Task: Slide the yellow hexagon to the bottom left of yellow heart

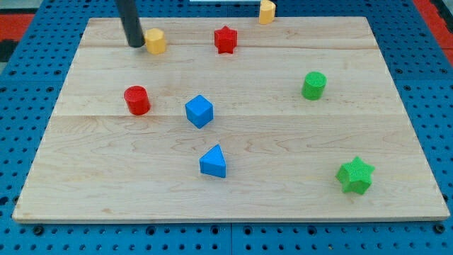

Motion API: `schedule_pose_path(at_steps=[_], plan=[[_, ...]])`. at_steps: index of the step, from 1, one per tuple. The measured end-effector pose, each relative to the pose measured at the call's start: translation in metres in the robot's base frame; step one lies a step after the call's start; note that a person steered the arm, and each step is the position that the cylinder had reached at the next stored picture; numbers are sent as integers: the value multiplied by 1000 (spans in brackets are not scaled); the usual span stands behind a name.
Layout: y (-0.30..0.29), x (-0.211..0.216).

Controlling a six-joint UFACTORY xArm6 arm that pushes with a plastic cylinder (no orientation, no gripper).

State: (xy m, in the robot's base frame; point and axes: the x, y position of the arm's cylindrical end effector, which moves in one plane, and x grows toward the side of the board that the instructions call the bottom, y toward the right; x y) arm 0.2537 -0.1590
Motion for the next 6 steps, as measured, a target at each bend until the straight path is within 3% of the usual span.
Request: schedule_pose_path(at_steps=[1, 3, 4, 6], plan=[[34, -5], [39, 44], [46, 6], [124, -45]])
